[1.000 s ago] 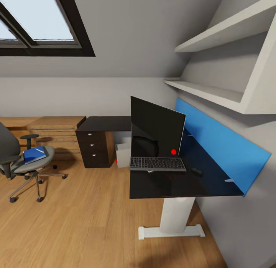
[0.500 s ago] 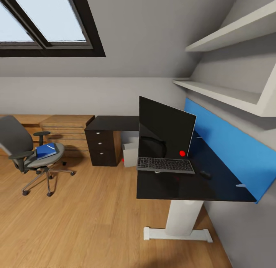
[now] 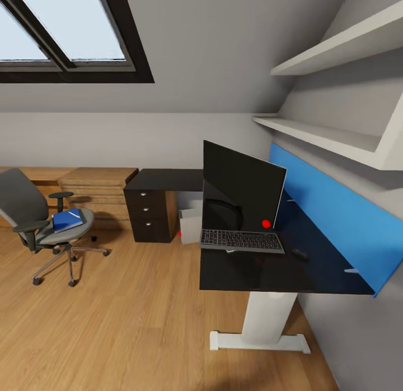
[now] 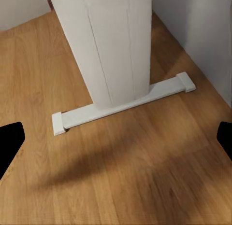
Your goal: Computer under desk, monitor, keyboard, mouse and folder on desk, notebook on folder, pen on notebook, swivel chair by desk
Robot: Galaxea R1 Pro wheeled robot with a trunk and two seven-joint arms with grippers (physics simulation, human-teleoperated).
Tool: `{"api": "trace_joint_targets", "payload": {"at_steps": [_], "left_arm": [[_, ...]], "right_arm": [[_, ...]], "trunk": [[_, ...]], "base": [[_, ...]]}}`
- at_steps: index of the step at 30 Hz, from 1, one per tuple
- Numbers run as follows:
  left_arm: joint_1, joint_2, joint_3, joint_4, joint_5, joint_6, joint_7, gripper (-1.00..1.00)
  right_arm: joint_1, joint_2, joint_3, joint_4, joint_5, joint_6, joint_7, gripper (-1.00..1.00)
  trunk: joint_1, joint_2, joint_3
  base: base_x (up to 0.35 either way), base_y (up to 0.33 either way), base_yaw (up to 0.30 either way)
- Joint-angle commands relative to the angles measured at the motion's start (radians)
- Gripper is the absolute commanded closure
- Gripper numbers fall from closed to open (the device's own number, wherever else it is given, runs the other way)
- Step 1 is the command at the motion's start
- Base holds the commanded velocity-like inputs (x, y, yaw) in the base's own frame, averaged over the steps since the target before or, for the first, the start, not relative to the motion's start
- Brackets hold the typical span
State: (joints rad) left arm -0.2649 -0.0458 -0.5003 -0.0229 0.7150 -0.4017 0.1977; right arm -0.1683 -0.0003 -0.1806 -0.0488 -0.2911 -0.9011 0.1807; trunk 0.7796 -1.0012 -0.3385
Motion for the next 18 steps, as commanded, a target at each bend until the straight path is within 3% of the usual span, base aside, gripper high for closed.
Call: {"api": "trace_joint_targets", "payload": {"at_steps": [1,4,7,9,10,12,13,15,17,18], "left_arm": [[-0.001,-0.001,-0.009,0.000,0.001,-0.003,0.007,-1.00],[-0.001,-0.001,-0.010,0.000,-0.001,-0.006,0.006,-1.00],[-0.001,-0.002,-0.010,0.000,-0.003,-0.009,0.005,-1.00],[-0.001,-0.002,-0.010,0.000,-0.004,-0.010,0.005,-1.00],[-0.001,-0.002,-0.010,0.000,-0.004,-0.010,0.004,-1.00],[-0.001,-0.002,-0.011,0.000,-0.005,-0.011,0.004,-1.00],[-0.001,-0.002,-0.012,0.000,-0.005,-0.011,0.004,-1.00],[-0.001,-0.001,-0.014,0.000,-0.005,-0.011,0.004,-1.00],[-0.001,0.000,-0.013,-0.001,-0.003,-0.010,0.005,-1.00],[-0.001,0.000,-0.013,-0.001,-0.002,-0.009,0.005,-1.00]], "right_arm": [[-0.002,-0.002,-0.009,-0.053,-0.007,0.000,0.009,-1.00],[-0.004,-0.002,-0.011,-0.227,-0.007,0.035,-0.014,-1.00],[-0.012,0.001,-0.010,-0.409,-0.004,0.140,-0.078,-1.00],[-0.026,0.001,-0.009,-0.475,0.000,0.205,-0.113,-1.00],[-0.053,0.001,-0.009,-0.532,0.008,0.278,-0.150,-1.00],[-0.177,0.000,-0.008,-0.629,0.055,0.512,-0.240,-1.00],[-0.227,0.000,-0.008,-0.641,0.070,0.583,-0.259,-1.00],[-0.279,-0.001,-0.008,-0.646,0.080,0.651,-0.272,-1.00],[-0.381,-0.001,-0.007,-0.636,0.090,0.779,-0.288,-1.00],[-0.406,0.000,-0.007,-0.627,0.092,0.808,-0.291,-1.00]], "trunk": [[0.000,-0.001,-0.001],[0.000,-0.001,-0.001],[0.000,-0.001,-0.001],[0.000,-0.001,-0.001],[0.000,-0.001,-0.001],[0.000,-0.001,-0.001],[0.000,-0.001,-0.001],[0.000,-0.001,-0.001],[0.000,-0.001,-0.001],[0.000,-0.001,-0.001]], "base": [[0.000,0.000,0.000],[0.000,0.000,0.000],[0.000,0.000,0.000],[0.000,0.000,0.000],[0.000,0.000,0.000],[0.000,0.000,0.000],[0.000,0.000,0.000],[0.000,0.000,0.000],[0.000,0.000,0.000],[0.000,0.000,0.000]]}}
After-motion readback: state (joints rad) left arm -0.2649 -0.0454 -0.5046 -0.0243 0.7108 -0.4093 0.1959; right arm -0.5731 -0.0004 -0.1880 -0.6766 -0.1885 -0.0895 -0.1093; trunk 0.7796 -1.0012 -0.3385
